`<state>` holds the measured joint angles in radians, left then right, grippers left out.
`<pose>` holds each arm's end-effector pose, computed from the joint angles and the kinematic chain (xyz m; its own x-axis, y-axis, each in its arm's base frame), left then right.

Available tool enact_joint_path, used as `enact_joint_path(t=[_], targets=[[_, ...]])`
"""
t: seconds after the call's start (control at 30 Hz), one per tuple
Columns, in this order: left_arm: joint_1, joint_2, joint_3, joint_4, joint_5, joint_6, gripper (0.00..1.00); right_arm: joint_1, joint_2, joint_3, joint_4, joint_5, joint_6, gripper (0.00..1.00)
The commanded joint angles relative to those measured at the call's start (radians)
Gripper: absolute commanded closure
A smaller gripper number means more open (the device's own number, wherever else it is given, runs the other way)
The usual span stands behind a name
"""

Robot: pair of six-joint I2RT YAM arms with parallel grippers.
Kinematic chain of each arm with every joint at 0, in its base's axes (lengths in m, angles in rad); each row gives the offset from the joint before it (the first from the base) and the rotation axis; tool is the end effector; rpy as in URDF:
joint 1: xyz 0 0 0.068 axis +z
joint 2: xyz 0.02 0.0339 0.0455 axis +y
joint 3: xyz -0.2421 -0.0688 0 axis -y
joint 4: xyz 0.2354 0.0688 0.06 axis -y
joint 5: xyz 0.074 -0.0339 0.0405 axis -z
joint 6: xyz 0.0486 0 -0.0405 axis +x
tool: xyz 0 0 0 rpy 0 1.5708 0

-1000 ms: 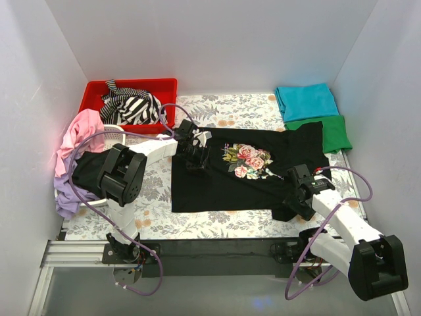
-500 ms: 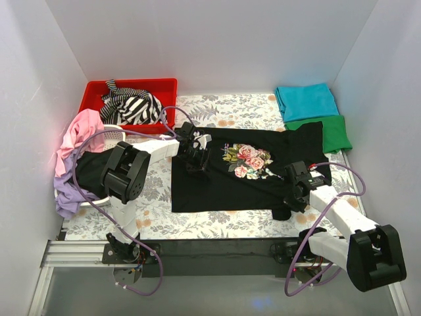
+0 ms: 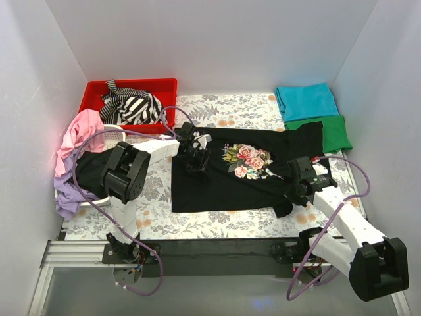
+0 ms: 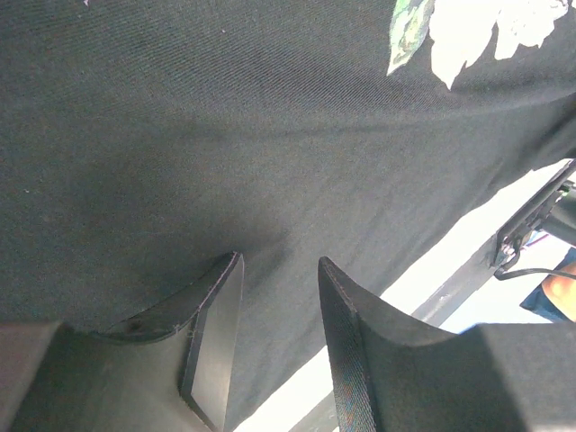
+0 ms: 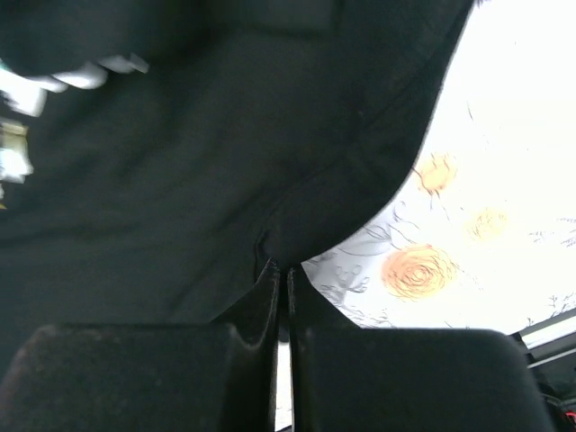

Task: Fold and stack the t-shirts
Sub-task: Fold the tshirt

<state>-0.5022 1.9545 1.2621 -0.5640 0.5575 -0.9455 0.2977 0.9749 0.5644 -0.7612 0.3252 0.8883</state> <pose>0.3082 -0.1986 0.1243 -0.9354 -0.2713 0.2269 -0.3528 0.7604 -0.5452 0.1676 0.0352 0.1643 -0.6792 0.5608 -0.4735 0.5831 0.8041 0.1159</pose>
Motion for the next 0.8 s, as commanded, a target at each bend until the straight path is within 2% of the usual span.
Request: enact_joint_path(t=[0.0,0.23,0.43,0.6,0.7,0.73,0.77], targets=[[0.002,-0.017,0.031,-0.005,0.002,0.010,0.62,0.008,0.034,0.118,-0.012,0.057,-0.040,0.99],[0.002,-0.098,0.051,-0.034,-0.073,-0.004,0.62,0.008,0.171,0.239,-0.004,0.104,-0.112,0.99],[0.004,-0.173,0.031,-0.040,-0.169,-0.026,0.59,0.006,0.281,0.322,0.081,0.159,-0.216,0.99],[0.004,-0.215,0.030,-0.063,-0.195,-0.027,0.60,0.000,0.462,0.416,0.151,0.129,-0.328,0.99],[0.004,-0.279,0.005,-0.056,-0.188,-0.029,0.56,-0.002,0.550,0.485,0.186,0.101,-0.371,0.99],[0.004,-0.288,-0.007,-0.080,-0.159,-0.029,0.51,-0.003,0.589,0.503,0.184,0.100,-0.390,0.99],[0.004,-0.295,-0.010,-0.103,-0.153,-0.041,0.50,-0.005,0.608,0.534,0.198,0.094,-0.402,0.99]])
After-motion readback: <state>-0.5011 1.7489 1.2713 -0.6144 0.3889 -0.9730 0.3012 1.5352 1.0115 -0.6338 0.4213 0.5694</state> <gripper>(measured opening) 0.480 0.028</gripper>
